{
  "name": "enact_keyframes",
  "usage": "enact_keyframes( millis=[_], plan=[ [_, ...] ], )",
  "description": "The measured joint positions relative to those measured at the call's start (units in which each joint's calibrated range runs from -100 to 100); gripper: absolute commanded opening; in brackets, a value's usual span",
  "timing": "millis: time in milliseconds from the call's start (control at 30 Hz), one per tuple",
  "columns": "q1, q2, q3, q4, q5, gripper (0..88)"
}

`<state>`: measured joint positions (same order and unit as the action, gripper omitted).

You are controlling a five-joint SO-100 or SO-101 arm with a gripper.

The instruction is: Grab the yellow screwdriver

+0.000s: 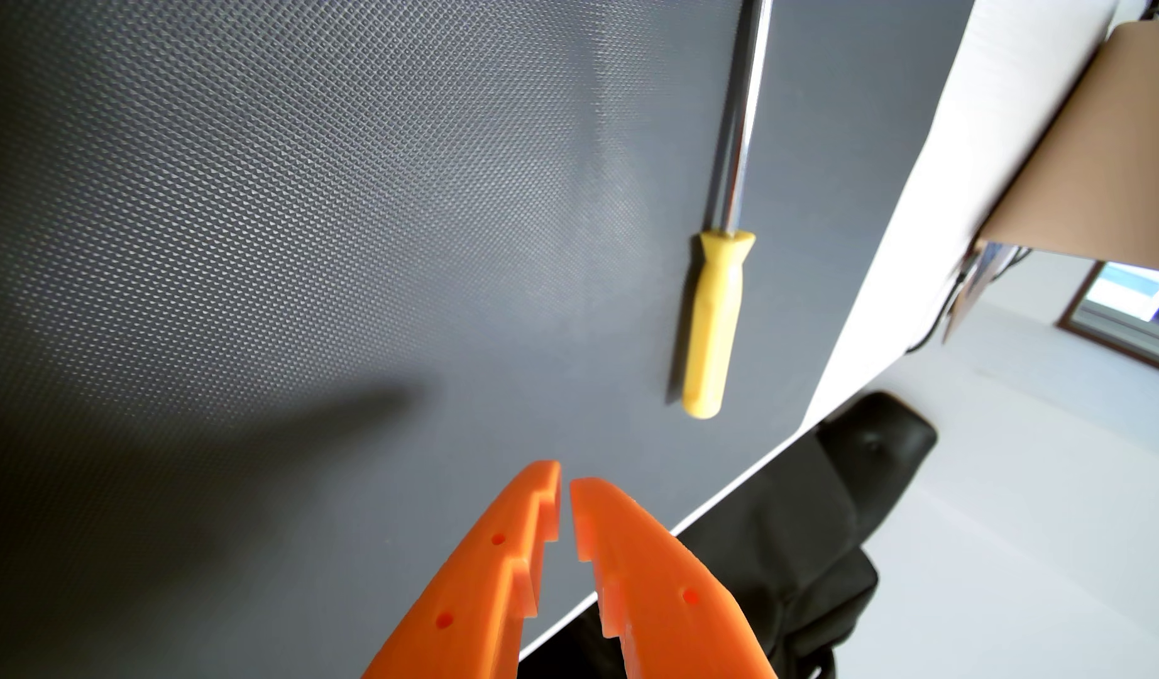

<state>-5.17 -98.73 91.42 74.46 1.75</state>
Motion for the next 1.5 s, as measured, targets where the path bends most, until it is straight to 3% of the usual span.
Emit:
enact_keyframes(
  millis=[1500],
  plan=[
    [0.0, 0.3, -6.7, -5.9, 0.1, 1.3]
  ],
)
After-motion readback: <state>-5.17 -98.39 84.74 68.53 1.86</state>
